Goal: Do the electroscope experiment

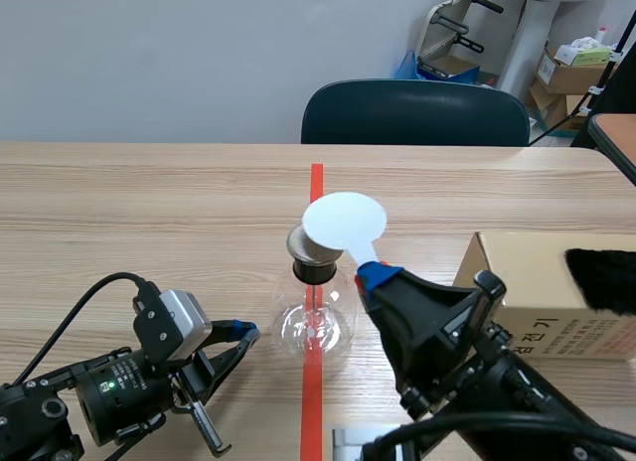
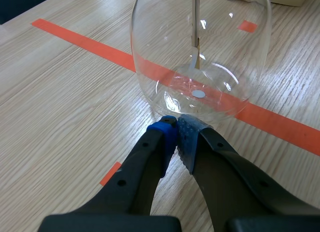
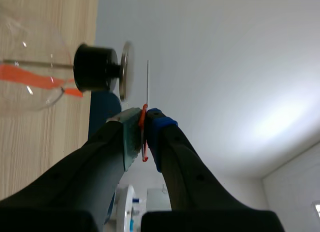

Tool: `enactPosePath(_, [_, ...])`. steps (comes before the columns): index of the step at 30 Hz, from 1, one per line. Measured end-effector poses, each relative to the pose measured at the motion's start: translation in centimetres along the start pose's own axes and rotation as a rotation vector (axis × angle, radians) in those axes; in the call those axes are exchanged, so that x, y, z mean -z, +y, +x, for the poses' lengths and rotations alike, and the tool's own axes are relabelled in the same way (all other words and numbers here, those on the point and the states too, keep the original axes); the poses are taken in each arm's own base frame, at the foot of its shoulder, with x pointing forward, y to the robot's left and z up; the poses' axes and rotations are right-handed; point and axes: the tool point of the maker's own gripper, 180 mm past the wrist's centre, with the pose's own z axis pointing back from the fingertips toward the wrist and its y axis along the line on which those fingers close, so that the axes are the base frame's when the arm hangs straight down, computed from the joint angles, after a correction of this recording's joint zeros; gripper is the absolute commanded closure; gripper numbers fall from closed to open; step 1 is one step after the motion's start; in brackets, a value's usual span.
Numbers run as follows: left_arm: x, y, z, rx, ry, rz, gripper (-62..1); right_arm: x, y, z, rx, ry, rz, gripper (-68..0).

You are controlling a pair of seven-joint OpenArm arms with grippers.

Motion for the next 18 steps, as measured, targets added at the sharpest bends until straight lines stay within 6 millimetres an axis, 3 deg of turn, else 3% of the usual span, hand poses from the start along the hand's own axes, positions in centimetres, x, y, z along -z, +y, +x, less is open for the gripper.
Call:
enactPosePath(10, [0.0,0.0,0.0,0.000,0.000,0.000,-4.1,-1.1,0.0,-6.2,0.002,0.351,0.000,-1.1])
enactPosePath(18, [0.0,0.0,0.0,0.000,0.000,0.000,-4.1,-2.0,0.0,-8.2,0.004,0.472,-0.001,-1.1])
